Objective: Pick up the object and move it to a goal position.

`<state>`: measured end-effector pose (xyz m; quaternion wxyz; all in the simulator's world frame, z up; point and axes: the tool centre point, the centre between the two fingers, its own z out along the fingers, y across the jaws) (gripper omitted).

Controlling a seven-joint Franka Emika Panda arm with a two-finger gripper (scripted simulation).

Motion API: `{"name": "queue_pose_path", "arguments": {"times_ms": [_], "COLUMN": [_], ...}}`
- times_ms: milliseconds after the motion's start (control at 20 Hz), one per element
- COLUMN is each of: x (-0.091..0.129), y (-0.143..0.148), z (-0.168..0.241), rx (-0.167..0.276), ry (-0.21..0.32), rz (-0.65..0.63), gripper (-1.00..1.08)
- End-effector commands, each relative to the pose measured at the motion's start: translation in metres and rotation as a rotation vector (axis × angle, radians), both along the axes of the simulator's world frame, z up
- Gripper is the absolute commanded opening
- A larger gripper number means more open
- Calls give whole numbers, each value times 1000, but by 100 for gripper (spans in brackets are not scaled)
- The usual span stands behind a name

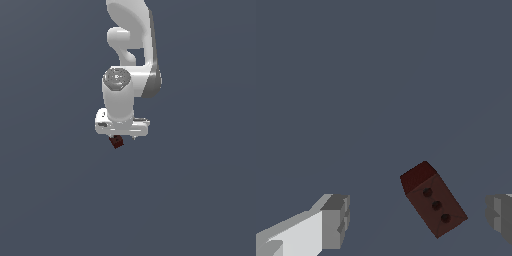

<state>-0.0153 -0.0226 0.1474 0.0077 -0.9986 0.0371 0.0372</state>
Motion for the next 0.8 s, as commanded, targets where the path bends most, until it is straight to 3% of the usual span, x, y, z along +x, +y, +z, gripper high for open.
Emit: {"name": "queue_pose_path", "arguments": {"times_ms": [0, 750], "x": [0, 6], "y": [0, -3], "z": [0, 13], "rx": [0, 5], "ry": [0, -24], "rz": [0, 34], "gripper": [100, 100]}}
